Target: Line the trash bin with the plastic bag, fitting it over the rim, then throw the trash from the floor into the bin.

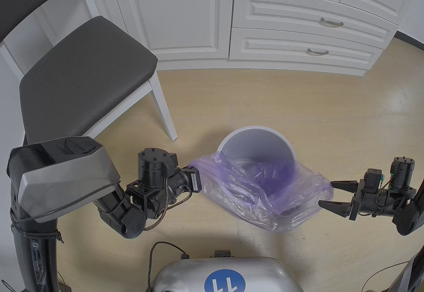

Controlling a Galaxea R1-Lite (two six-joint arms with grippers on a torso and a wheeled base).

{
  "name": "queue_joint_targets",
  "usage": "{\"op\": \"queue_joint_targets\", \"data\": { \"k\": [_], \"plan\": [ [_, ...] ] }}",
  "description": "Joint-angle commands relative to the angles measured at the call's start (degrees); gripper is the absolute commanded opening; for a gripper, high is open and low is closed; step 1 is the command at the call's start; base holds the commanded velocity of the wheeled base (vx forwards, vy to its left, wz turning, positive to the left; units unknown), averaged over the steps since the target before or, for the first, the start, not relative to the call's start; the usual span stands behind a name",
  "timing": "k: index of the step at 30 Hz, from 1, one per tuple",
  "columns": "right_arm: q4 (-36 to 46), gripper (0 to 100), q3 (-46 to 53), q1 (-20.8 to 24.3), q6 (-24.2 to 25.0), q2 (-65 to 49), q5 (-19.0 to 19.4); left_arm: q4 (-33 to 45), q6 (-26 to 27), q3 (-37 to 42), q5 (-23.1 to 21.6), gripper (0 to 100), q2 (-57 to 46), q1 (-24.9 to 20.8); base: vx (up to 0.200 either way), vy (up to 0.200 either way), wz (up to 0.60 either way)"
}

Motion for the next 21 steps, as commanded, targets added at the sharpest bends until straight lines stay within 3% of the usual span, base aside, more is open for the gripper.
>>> {"op": "queue_joint_targets", "data": {
  "k": [1, 3, 5, 9, 11, 12, 15, 21],
  "plan": [
    [-0.28, 100, -0.21, -1.0, 0.34, -0.66, 0.51, -0.11, -0.21, -0.76, 0.01, 0, 1.22, 0.58, 0.0, 0.0, 0.0],
    [-0.89, 100, -0.3, -0.38, 0.42, -2.33, -1.87, -0.11, -0.21, -0.41, 0.01, 0, 0.69, 0.58, 0.0, 0.0, 0.0],
    [-0.98, 100, -0.65, 1.02, 0.42, -3.47, -7.14, -0.19, -0.21, -0.06, 0.01, 0, 0.08, 0.5, 0.0, 0.0, 0.0],
    [-1.16, 100, -1.8, 7.88, 0.42, -5.32, -24.54, 0.07, -0.21, 1.52, 0.01, 0, -2.12, -0.82, 0.0, 0.0, 0.0],
    [-1.42, 100, -1.8, 10.16, 0.34, -5.67, -29.29, -0.11, -0.21, 2.14, 0.01, 0, -2.65, -1.7, 0.0, 0.0, 0.0],
    [-2.56, 100, -1.36, 13.06, 0.16, -5.85, -33.51, -0.28, -0.21, 2.75, 0.01, 0, -3.18, -2.67, 0.0, 0.0, 0.0],
    [-6.52, 100, 0.4, 18.78, 0.07, -5.41, -37.46, -0.37, -0.3, 3.28, 0.1, 0, -4.23, -4.34, 0.0, 0.0, 0.0],
    [-12.85, 100, 4.53, 26.25, -0.1, -4.0, -39.31, -0.37, -0.3, 3.19, 0.36, 0, -4.49, -5.22, 0.0, 0.0, 0.0]
  ]
}}
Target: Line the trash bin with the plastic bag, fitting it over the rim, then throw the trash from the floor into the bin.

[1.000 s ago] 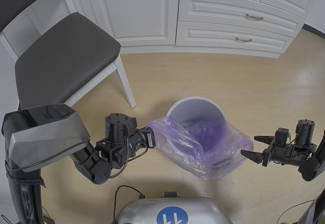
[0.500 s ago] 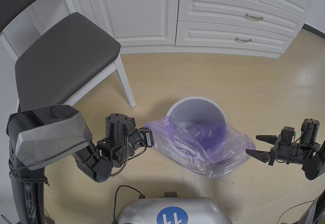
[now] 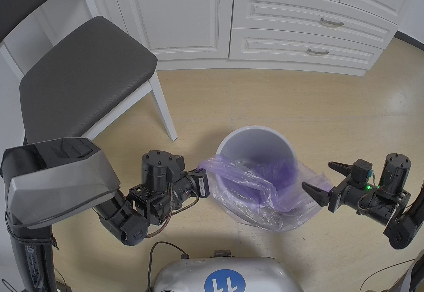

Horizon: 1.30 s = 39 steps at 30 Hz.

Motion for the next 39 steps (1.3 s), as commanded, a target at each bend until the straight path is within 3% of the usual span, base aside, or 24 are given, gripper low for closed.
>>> {"op": "queue_joint_targets", "data": {
  "k": [1, 7, 13, 17, 18, 33, 39],
  "plan": [
    [-6.57, 100, 5.04, 10.36, -0.41, 2.2, -4.23, -0.13, -0.06, 0.46, 1.07, 0, -1.58, -1.91, 0.0, 0.0, 0.0],
    [-8.32, 100, 6.01, 12.38, -4.11, 10.29, -10.47, -0.04, -0.06, 0.38, 1.42, 0, -0.71, -1.39, 0.0, 0.0, 0.0],
    [-8.32, 100, 7.77, 12.38, -8.94, 13.45, -10.73, 0.14, 0.03, 0.55, 0.63, 0, 1.4, 0.46, 0.0, 0.0, 0.0],
    [-8.32, 100, 7.68, 12.38, -9.64, 14.77, -10.64, 0.4, -0.06, 0.29, 0.63, 0, 2.11, 0.9, 0.0, 0.0, 0.0],
    [-8.32, 100, 7.68, 12.38, -9.64, 15.04, -10.64, 0.49, -0.06, 0.29, 0.63, 100, 2.11, 0.9, 0.0, 0.0, 0.0],
    [-8.32, 100, 4.52, 11.24, -9.47, 16.09, -10.56, -0.13, 0.3, 0.82, 0.81, 100, 0.79, 1.07, 0.0, 0.0, 0.0],
    [-8.32, 100, 3.99, 11.15, -9.03, 11.34, -10.38, 0.05, 0.65, 1.61, 0.81, 100, -0.53, 0.99, 0.0, 0.0, 0.0]
  ]
}}
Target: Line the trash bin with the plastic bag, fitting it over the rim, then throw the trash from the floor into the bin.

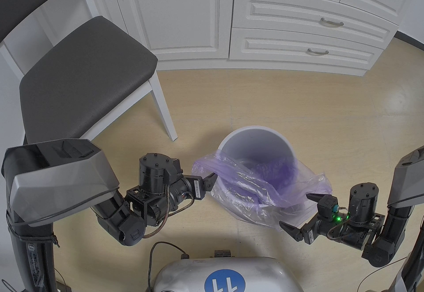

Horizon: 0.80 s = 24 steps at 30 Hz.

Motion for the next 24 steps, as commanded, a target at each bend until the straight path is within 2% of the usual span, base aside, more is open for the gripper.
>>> {"op": "queue_joint_targets", "data": {
  "k": [1, 8, 12, 14, 17, 24],
  "plan": [
    [-1.02, 100, -0.95, -0.01, 0.12, -3.82, 0.19, 0.16, 0.18, 0.49, 0.04, 100, -1.34, -0.17, 0.0, 0.0, 0.0],
    [-1.02, 100, -5.96, -0.1, -0.06, -2.15, 0.72, 0.34, 0.36, 0.84, 0.04, 100, -1.69, -0.26, 0.0, 0.0, 0.0],
    [-1.02, 100, -8.59, -1.51, -0.59, 1.98, 3.44, 0.34, 0.45, 1.1, 0.04, 100, -1.69, -0.35, 0.0, 0.0, 0.0],
    [-1.02, 100, -8.94, -2.83, -1.64, 3.74, 7.49, 0.34, 0.45, 1.19, 0.04, 100, -1.69, -0.35, 0.0, 0.0, 0.0],
    [-1.02, 100, -7.71, -3.53, -2.35, 3.21, 9.42, 0.43, 0.54, 1.1, 0.04, 100, -1.6, -0.35, 0.0, 0.0, 0.0],
    [-1.02, 100, -7.27, -3.44, -3.05, 4.88, 9.42, 0.34, 0.71, 1.1, 0.04, 100, -1.52, -0.35, 0.0, 0.0, 0.0]
  ]
}}
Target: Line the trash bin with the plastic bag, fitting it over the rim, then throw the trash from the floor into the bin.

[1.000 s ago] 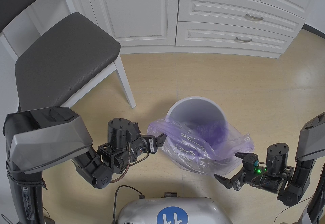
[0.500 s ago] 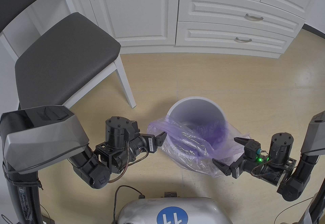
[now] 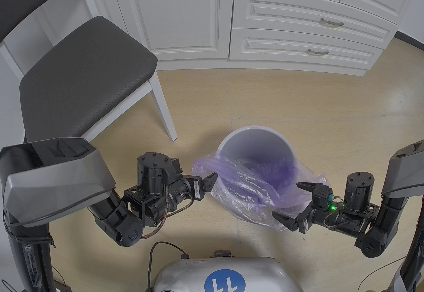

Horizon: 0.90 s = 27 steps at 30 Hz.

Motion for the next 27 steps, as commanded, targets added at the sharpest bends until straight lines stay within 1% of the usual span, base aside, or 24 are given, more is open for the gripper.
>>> {"op": "queue_joint_targets", "data": {
  "k": [1, 4, 5, 10, 16, 17, 18, 19, 20, 22, 24, 26, 27],
  "plan": [
    [-1.05, 100, -0.53, -0.35, -0.34, 3.22, -0.12, -0.11, -0.03, -0.01, 0.04, 100, 0.06, -0.04, 0.0, 0.0, 0.0],
    [-1.05, 100, -1.85, -0.61, -0.26, 5.68, -0.2, -0.11, -0.03, -0.1, 0.04, 100, -0.03, -0.04, 0.0, 0.0, 0.0],
    [-1.05, 0, -2.46, -0.7, -0.26, 6.74, -0.29, -0.11, -0.03, -0.1, 0.04, 100, -0.03, 0.04, 0.0, 0.0, 0.0],
    [-1.05, 0, -4.31, -0.79, 0.97, 7.44, -0.12, -0.2, -0.03, -0.18, 0.04, 100, -0.03, 0.04, 0.0, 0.0, 0.0],
    [-1.05, 0, -7.73, -1.05, 3.79, 4.54, -0.2, -0.38, -0.03, -0.27, 0.13, 100, -0.21, 0.04, 0.0, 0.0, 0.0],
    [-1.05, 0, -11.16, -1.67, 5.37, 4.01, -0.2, -0.46, -0.03, -0.36, 0.21, 100, -0.47, 0.04, 0.0, 0.0, 0.0],
    [-1.05, 0, -11.6, -1.67, 5.54, 3.84, -0.2, -0.46, -0.03, -0.36, 0.21, 100, -0.56, 0.04, 0.0, 0.0, 0.0],
    [-1.05, 0, -16.52, -1.93, 6.69, 4.01, -0.29, -0.46, -0.12, -0.54, 0.21, 100, -1.17, 0.13, 0.0, 0.0, 0.0],
    [-1.05, 0, -19.25, -2.28, 7.3, 4.28, -0.29, -0.46, -0.12, -0.62, 0.3, 100, -1.44, 0.13, 0.0, 0.0, 0.0],
    [2.38, 0, -23.91, -2.46, 9.59, 4.72, -0.64, -0.55, -0.21, -0.89, 0.65, 100, -2.05, 0.22, 0.0, 0.0, 0.0],
    [5.99, 0, -28.3, -1.93, 13.89, 5.77, -2.49, -0.55, -0.56, -1.41, 0.65, 100, -2.76, 0.22, 0.0, 0.0, 0.0],
    [7.39, 0, -31.73, -1.58, 17.94, 7.09, -5.56, -0.55, -0.65, -1.85, 0.65, 100, -2.84, 0.22, 0.0, 0.0, 0.0],
    [8.18, 0, -35.24, -0.87, 21.72, 8.5, -9.17, -0.64, -0.82, -2.38, 0.83, 100, -2.84, 0.13, 0.0, 0.0, 0.0]
  ]
}}
